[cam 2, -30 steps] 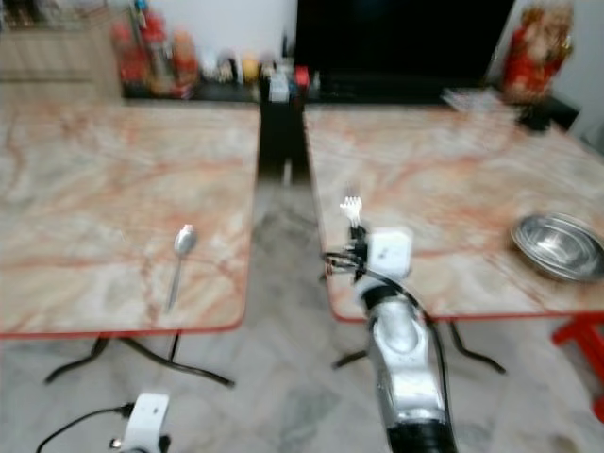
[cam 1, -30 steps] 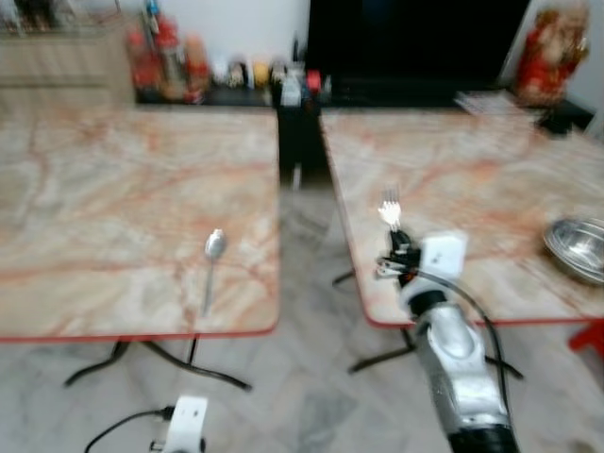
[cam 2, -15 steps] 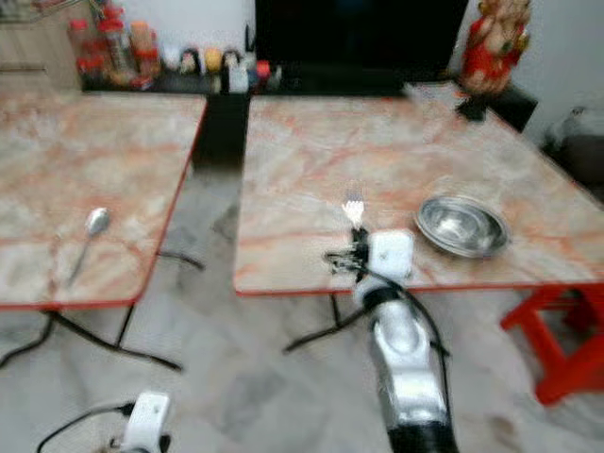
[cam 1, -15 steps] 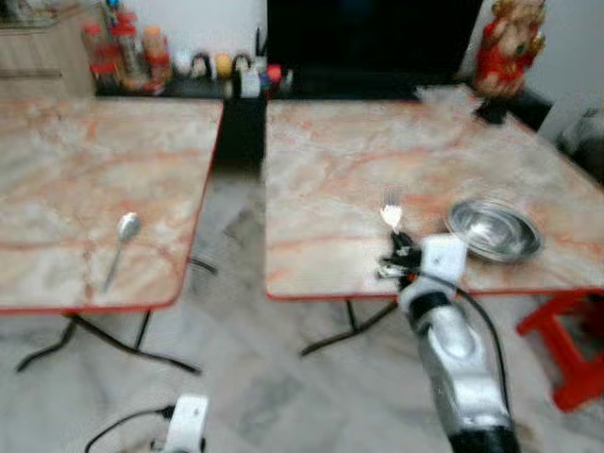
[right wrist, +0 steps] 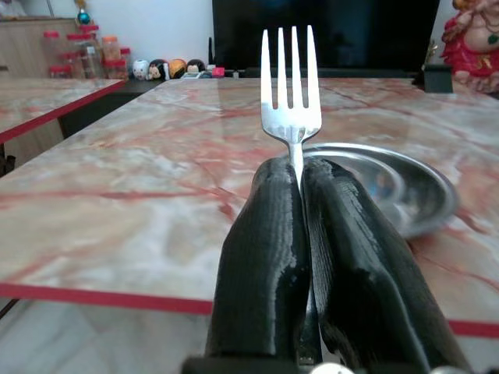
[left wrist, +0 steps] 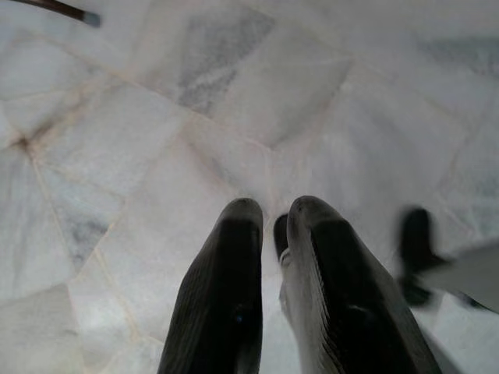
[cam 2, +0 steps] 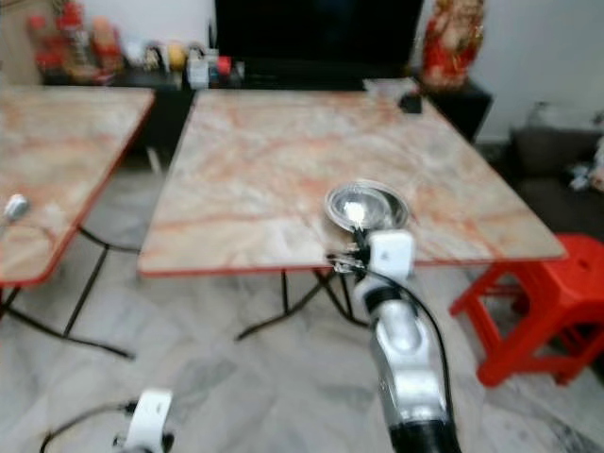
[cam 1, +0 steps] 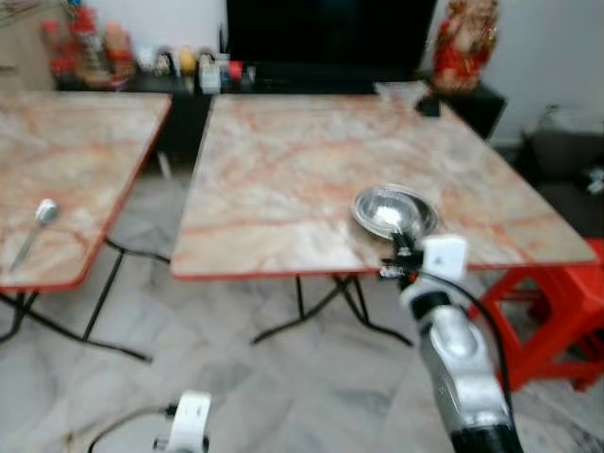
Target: Setting the table
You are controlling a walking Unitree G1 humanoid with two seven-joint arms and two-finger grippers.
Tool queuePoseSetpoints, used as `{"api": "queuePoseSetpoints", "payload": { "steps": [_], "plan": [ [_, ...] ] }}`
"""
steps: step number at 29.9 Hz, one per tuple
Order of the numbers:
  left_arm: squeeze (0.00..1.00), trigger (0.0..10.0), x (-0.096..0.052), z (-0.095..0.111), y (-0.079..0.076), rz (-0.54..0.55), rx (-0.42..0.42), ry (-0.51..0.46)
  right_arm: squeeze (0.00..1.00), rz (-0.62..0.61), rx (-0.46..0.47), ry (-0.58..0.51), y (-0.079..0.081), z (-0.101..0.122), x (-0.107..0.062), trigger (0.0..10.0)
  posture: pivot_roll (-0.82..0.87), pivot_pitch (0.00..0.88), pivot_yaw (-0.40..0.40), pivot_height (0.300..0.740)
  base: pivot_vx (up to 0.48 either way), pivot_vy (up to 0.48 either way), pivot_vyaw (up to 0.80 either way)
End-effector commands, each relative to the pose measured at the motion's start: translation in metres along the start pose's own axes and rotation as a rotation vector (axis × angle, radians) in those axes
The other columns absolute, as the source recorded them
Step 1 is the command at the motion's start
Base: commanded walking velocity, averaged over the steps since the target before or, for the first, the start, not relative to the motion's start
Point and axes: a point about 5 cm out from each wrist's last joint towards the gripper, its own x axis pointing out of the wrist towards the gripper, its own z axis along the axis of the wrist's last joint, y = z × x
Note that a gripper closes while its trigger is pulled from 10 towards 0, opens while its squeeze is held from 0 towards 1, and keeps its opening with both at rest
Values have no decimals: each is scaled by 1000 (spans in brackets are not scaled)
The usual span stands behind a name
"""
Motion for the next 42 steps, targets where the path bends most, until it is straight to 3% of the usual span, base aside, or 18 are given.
{"api": "queuePoseSetpoints", "payload": {
  "steps": [1, 7, 42],
  "plan": [
    [0, 10000, 0, 4, -1, -6, -15, -21, 0, -14, -10, -8, -5, 3, 1, 10000, -38, 0, -8, 740, 0, 0, 0],
    [0, 10000, 1, 4, 0, 4, -13, -19, 0, -23, -3, -12, -6, 4, 1, 10000, -38, 0, -9, 740, 0, 0, 0],
    [0, 10000, 1, 4, -1, 7, -3, -13, 0, -6, -18, -16, -4, 4, 0, 10000, -43, 0, -10, 740, 289, 0, 0]
  ]
}}
